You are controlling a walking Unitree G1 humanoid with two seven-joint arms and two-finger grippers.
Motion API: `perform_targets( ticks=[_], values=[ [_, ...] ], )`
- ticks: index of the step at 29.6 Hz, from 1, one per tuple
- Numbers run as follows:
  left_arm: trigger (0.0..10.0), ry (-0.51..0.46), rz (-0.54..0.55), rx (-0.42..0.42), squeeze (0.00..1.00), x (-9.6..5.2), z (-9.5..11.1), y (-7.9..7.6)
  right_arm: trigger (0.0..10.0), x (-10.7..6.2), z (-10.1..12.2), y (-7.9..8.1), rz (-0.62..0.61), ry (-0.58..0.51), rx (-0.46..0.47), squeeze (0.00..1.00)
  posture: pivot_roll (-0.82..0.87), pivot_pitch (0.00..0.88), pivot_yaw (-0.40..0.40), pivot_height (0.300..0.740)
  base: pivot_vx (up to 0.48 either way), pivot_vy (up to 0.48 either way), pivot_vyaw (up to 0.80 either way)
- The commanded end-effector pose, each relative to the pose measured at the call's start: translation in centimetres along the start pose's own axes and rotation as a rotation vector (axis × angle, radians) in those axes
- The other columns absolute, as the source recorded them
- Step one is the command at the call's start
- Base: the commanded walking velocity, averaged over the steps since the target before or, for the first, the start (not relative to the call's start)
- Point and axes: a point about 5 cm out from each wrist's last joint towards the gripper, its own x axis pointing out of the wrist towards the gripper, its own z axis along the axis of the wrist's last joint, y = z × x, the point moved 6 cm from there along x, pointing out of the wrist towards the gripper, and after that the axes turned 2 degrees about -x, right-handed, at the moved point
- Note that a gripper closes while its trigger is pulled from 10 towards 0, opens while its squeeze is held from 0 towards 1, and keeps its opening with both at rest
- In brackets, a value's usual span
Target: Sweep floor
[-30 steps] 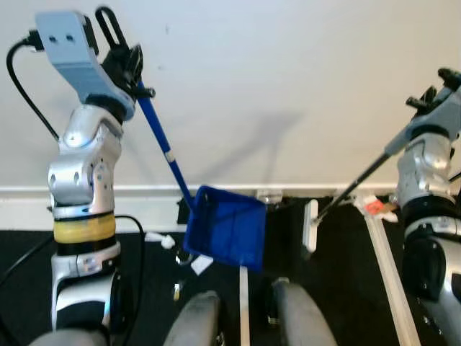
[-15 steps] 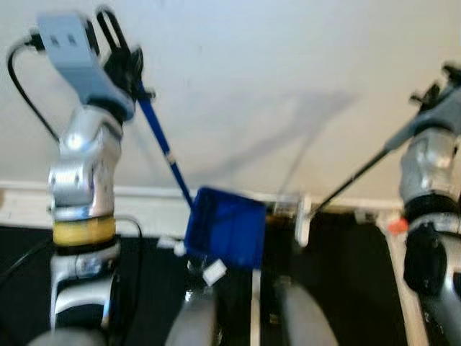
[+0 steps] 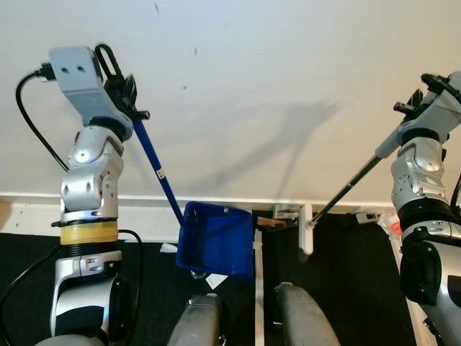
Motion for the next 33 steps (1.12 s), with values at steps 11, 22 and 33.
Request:
perform_targets(
  ticks=[11,22,33],
  values=[
    [10.0,0.240,-0.114,0.056,0.00,-0.6,-6.4,-1.3,10.0,-0.6,0.2,0.1,0.066,-0.029,-0.045,0.00,0.00,0.116,0.029,0.740,0.000,0.000,0.00],
    [10.0,0.449,-0.060,-0.007,0.00,-1.0,-11.2,-1.6,10.0,-0.5,0.3,1.7,0.105,-0.020,-0.031,0.00,0.01,0.108,0.018,0.740,0.000,0.000,0.00],
    [10.0,0.666,-0.149,0.026,0.00,-4.7,-15.3,-1.7,10.0,-0.6,0.2,1.0,0.092,-0.020,-0.035,0.00,0.01,0.098,0.031,0.740,0.000,0.000,0.00]
  ],
)
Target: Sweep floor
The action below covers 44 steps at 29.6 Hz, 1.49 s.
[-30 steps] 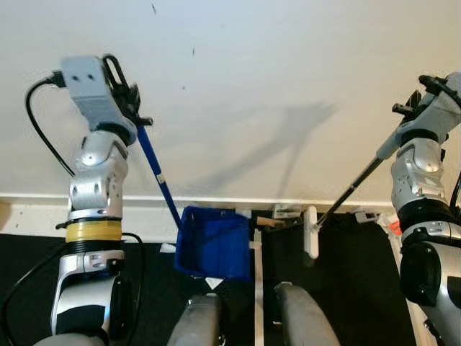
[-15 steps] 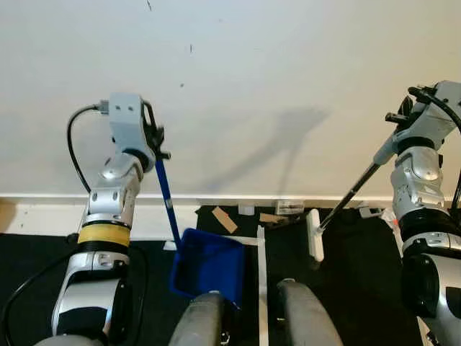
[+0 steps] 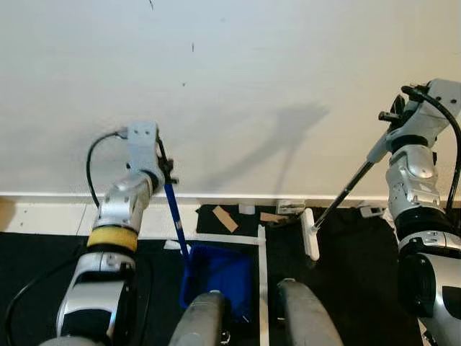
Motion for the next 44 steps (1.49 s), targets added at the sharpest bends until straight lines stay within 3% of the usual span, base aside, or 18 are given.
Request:
perform_targets(
  ticks=[1,4,5,6,7,12,13,19,25,29,35,41,44],
  values=[
    [10.0,0.035,0.000,-0.009,0.00,-0.3,-0.9,0.5,10.0,0.1,0.6,-0.1,0.000,-0.019,-0.006,0.00,0.01,0.097,0.030,0.740,0.000,0.000,0.00],
    [10.0,0.035,-0.003,-0.032,0.00,-0.4,-0.9,0.4,10.0,0.2,0.6,0.0,0.000,-0.018,-0.004,0.00,0.02,0.094,0.029,0.740,0.000,0.000,0.00],
    [10.0,0.040,-0.014,-0.027,0.16,-0.5,-1.1,0.1,10.0,0.2,0.7,0.2,0.002,-0.019,-0.001,0.00,0.02,0.093,0.028,0.740,0.000,0.000,0.00],
    [10.0,0.044,-0.019,-0.020,0.16,-0.5,-1.2,-0.1,10.0,0.3,0.7,0.3,0.003,-0.019,0.000,0.00,0.02,0.093,0.028,0.740,0.000,0.000,0.00],
    [10.0,0.049,-0.024,-0.009,0.37,-0.6,-1.4,-0.1,10.0,0.3,0.8,0.4,0.006,-0.020,0.001,0.00,0.02,0.092,0.028,0.740,0.000,0.000,0.00],
    [10.0,0.087,-0.060,0.010,0.31,-1.4,-2.4,-0.5,10.0,0.3,0.8,0.5,0.010,-0.020,0.002,0.00,0.02,0.091,0.027,0.740,0.000,0.000,0.00],
    [10.0,0.091,-0.065,0.013,0.02,-1.5,-2.5,-0.6,10.0,0.3,0.8,0.5,0.010,-0.020,0.002,0.00,0.02,0.090,0.027,0.740,0.000,0.000,0.00],
    [10.0,0.101,-0.113,0.017,0.00,-1.7,-3.5,-1.5,10.0,0.3,0.7,0.4,0.008,-0.018,0.002,0.00,0.02,0.086,0.027,0.740,0.000,0.000,0.00],
    [10.0,-0.032,-0.070,-0.056,0.00,-0.5,-1.1,-1.6,10.0,0.3,0.8,0.6,0.009,-0.022,0.006,0.00,0.01,0.078,0.029,0.740,0.000,0.000,0.00],
    [10.0,-0.218,-0.039,-0.092,0.00,-0.4,4.3,-1.4,10.0,0.4,1.1,0.6,0.010,-0.030,0.007,0.00,0.00,0.073,0.029,0.740,0.000,0.000,0.00],
    [10.0,-0.379,-0.020,-0.100,0.00,-0.7,9.1,-1.1,10.0,0.4,1.3,0.3,0.005,-0.038,0.004,0.00,-0.02,0.063,0.034,0.740,0.000,0.000,0.00],
    [10.0,-0.369,-0.007,-0.069,0.00,-0.3,8.3,-1.2,10.0,0.3,1.3,-0.1,-0.001,-0.041,0.001,0.00,-0.03,0.065,0.036,0.740,0.000,0.000,0.00],
    [10.0,-0.416,0.013,-0.116,0.00,-0.2,8.6,-1.1,10.0,0.3,1.2,-0.3,-0.007,-0.038,-0.002,0.00,-0.03,0.066,0.035,0.740,0.000,0.000,0.00]
  ],
)
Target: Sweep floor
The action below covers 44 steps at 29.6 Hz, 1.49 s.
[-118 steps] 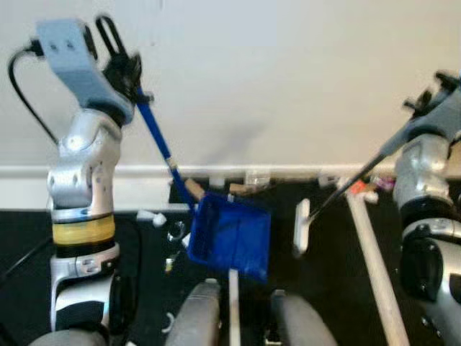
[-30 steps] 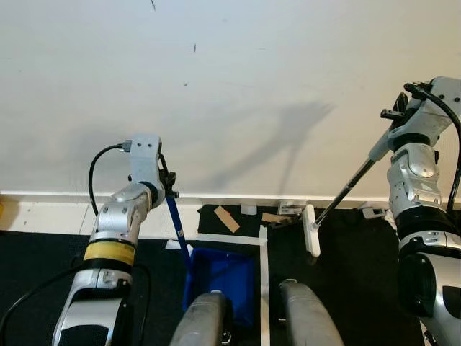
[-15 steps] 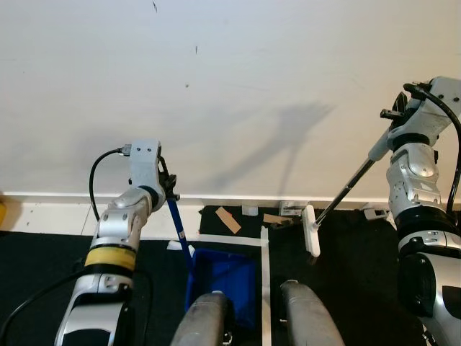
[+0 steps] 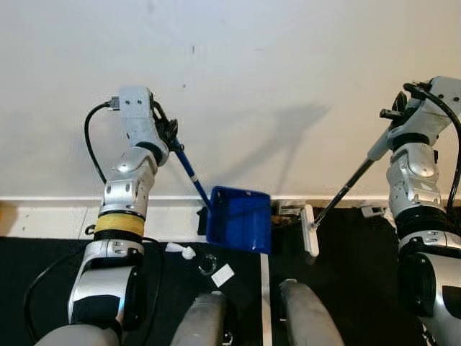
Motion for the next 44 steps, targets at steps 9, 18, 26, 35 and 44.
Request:
perform_targets(
  ticks=[9,18,26,35,44],
  values=[
    [10.0,0.083,0.058,0.073,0.00,-0.4,-5.3,0.3,10.0,0.2,1.0,0.1,0.001,-0.033,-0.002,0.00,-0.03,0.078,0.035,0.740,0.000,0.000,0.00],
    [10.0,0.049,0.147,0.119,0.00,-1.0,-5.8,2.3,10.0,0.0,0.7,-0.3,-0.006,-0.029,-0.002,0.00,-0.03,0.085,0.036,0.740,0.000,0.000,0.00],
    [10.0,-0.041,0.157,-0.047,0.00,-1.0,-4.2,2.3,10.0,0.0,0.6,0.0,-0.001,-0.026,0.001,0.00,-0.03,0.087,0.033,0.740,0.000,0.000,0.00],
    [10.0,0.029,0.114,0.073,0.00,-1.3,-7.0,0.9,10.0,0.0,0.6,0.1,0.004,-0.026,-0.001,0.00,-0.03,0.094,0.029,0.740,0.000,0.000,0.00],
    [10.0,0.083,0.095,0.117,0.00,-2.1,-9.2,0.6,10.0,-0.1,0.5,-0.2,0.000,-0.023,-0.006,0.00,-0.04,0.105,0.028,0.740,0.000,0.000,0.00]
  ],
)
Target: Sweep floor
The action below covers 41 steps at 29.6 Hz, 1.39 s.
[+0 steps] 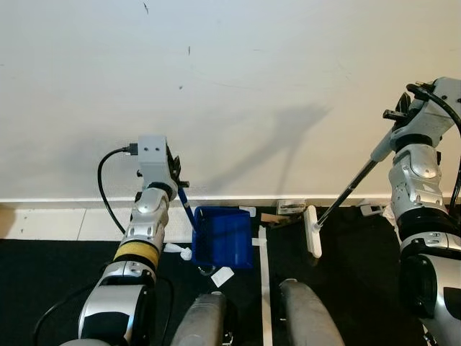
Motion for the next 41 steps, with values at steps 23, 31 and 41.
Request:
perform_targets(
  ticks=[23,31,41],
  values=[
    [10.0,0.189,-0.098,-0.025,0.00,-0.3,-3.0,-0.5,10.0,0.0,0.6,0.1,0.005,-0.022,0.000,0.00,-0.03,0.102,0.032,0.740,0.000,0.000,0.00],
    [10.0,0.243,-0.208,0.036,0.00,-0.3,-2.6,-0.4,10.0,0.1,0.8,-0.2,-0.002,-0.026,-0.002,0.00,-0.03,0.092,0.036,0.740,0.000,0.000,0.00],
    [10.0,0.258,-0.249,0.040,0.86,-0.4,-2.5,-0.6,10.0,0.1,0.8,0.0,0.000,-0.027,0.001,0.00,-0.03,0.086,0.036,0.740,0.000,0.000,0.00]
  ],
)
